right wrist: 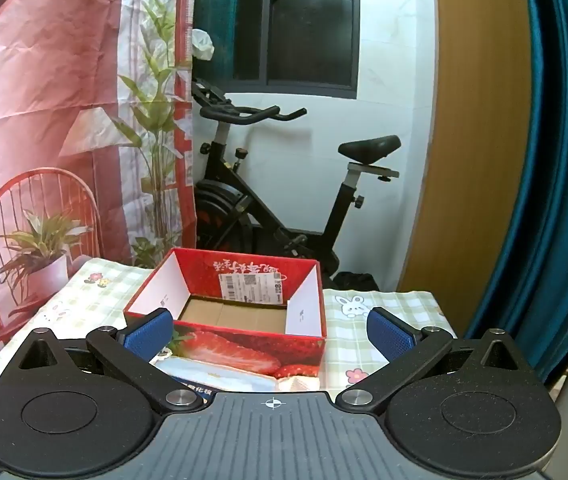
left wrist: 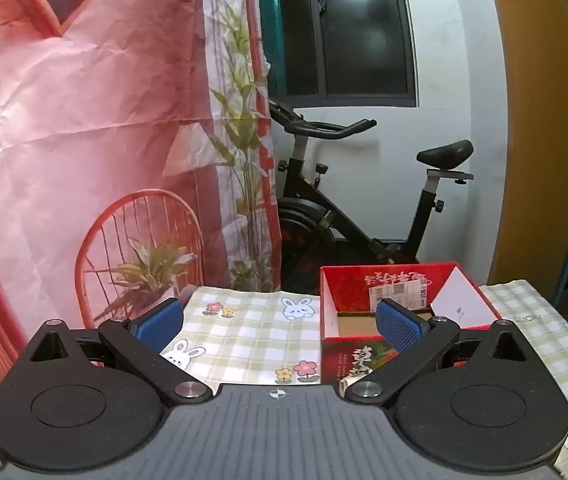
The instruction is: Organize soft objects
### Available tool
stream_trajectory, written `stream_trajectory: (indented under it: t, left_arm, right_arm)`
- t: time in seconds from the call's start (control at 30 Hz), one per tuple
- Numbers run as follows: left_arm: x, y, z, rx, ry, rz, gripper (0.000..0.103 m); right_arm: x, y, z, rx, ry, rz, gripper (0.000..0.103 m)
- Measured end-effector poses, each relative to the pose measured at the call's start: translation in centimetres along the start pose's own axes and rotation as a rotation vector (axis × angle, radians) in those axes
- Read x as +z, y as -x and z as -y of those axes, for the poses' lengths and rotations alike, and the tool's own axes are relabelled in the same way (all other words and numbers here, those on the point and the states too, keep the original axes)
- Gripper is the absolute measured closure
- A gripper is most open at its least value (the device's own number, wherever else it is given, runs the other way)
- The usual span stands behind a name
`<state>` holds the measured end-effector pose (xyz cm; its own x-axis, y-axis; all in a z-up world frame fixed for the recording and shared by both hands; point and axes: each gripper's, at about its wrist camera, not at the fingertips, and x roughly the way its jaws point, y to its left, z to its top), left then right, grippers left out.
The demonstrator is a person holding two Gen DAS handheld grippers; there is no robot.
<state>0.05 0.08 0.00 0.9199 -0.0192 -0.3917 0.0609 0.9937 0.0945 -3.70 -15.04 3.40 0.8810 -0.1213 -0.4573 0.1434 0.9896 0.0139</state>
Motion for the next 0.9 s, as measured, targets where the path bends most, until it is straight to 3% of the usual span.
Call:
stream_trajectory:
  t: [0.13,0.17,0.33,0.9]
  left_arm:
    - [0.2,-0.5,-1.4,-0.025,0.031,0.001,0.0]
    - [0.0,-0.1,-0.9,0.026,0.026,0.023,0.0]
    - [-0.3,0.0,-0.2,0.04,0.009,0.018,0.0]
    - [-0.6,-0.3,-0.2,0.03,0.002,-0.007,0.0]
  right_arm:
    - [-0.1,0.0,0.0,-0.004,0.002,0.001,0.0]
    - [-0.2,-0.1,0.0,-0.007,0.006,0.001,0.0]
    - [0.3,0.0,0.0,-0.01,0.007,-0.004,0.0]
    - [-0.5,-0.4,0.1,0.01,0.008,-0.007,0.0]
